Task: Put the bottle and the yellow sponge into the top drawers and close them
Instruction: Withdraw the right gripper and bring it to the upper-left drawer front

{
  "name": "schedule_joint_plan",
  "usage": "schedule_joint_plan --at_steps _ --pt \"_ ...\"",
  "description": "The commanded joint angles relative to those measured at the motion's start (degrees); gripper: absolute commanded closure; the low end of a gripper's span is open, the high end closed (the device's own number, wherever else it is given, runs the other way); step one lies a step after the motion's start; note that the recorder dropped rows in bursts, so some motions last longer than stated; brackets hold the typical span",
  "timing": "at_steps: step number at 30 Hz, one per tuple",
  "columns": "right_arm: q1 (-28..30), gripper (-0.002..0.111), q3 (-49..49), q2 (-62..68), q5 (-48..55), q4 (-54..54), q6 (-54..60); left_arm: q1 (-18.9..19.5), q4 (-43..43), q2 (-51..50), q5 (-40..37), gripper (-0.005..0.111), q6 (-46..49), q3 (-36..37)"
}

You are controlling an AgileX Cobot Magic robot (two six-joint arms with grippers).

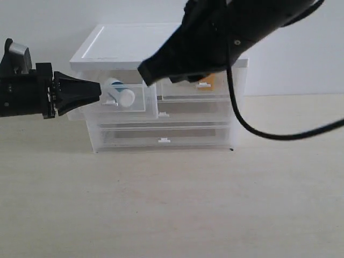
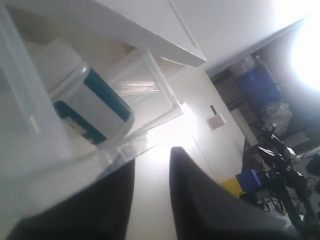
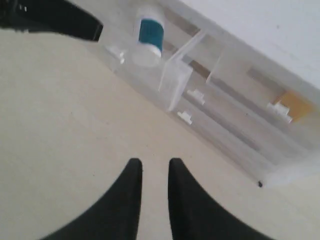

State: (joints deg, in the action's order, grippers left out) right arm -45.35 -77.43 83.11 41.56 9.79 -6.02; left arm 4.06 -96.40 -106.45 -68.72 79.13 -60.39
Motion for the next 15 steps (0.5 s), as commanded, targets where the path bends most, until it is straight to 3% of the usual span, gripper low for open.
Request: schedule_joint_plan --at_steps 1,9,15 --pt "0.2 0.093 6.7 -1.3 -3.5 -1.2 0.4 0.1 -3.5 0.7 -1.2 0.084 -2.7 -5.6" --pt "0.2 0.093 16.4 -1.3 -15.2 -8.0 1.9 0.1 -3.5 0.7 -1.2 0.084 -5.5 -6.1" --pt "0.2 0.093 18.7 -1.3 -19.9 -9.3 1.7 0.1 8.1 0.7 -1.2 0.084 -10.8 -5.6"
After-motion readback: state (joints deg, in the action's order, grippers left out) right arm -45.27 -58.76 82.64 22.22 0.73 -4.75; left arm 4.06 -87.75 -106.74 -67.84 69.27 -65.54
